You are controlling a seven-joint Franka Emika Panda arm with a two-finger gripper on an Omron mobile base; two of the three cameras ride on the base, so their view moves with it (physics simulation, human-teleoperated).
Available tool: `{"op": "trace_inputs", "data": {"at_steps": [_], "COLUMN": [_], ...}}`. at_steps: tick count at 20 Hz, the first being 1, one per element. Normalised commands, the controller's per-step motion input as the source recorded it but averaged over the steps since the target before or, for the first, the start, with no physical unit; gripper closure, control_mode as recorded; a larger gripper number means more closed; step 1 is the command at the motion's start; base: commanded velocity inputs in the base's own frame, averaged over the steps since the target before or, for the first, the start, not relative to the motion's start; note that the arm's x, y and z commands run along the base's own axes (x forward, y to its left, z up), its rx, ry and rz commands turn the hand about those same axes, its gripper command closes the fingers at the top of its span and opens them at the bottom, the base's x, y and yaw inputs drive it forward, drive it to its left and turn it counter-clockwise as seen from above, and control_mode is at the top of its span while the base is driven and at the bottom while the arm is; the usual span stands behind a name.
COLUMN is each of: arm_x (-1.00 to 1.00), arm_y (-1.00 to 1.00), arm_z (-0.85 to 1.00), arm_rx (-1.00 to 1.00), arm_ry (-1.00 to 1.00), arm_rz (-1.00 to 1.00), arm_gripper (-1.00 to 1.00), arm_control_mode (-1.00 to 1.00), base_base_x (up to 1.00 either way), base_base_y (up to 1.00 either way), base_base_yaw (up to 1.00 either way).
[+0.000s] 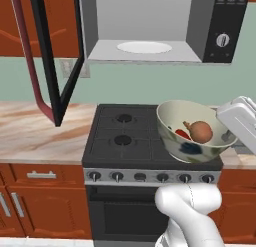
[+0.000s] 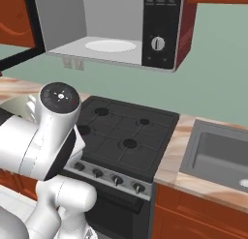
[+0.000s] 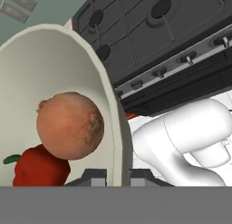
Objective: Place the bowl containing the onion and bell pepper in the microwave. Close the microwave door and press the start button to microwave the meal.
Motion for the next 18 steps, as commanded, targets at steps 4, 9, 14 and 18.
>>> {"op": "trace_inputs", "data": {"at_steps": [4, 9, 14, 18], "arm_x": [0.00, 0.00, 0.00, 0.04], "arm_y": [0.00, 0.00, 0.00, 0.00], "arm_z": [0.00, 0.00, 0.00, 0.00], "arm_rx": [0.00, 0.00, 0.00, 0.00], "arm_ry": [0.00, 0.00, 0.00, 0.00], "arm_rz": [0.00, 0.00, 0.00, 0.01], "arm_gripper": [1.00, 1.00, 1.00, 1.00], "arm_control_mode": [1.00, 1.00, 1.00, -1.00], "base_base_x": [0.32, 0.37, 0.29, 0.07], "base_base_y": [0.32, 0.27, 0.10, 0.00], "base_base_yaw": [0.00, 0.00, 0.00, 0.00]}}
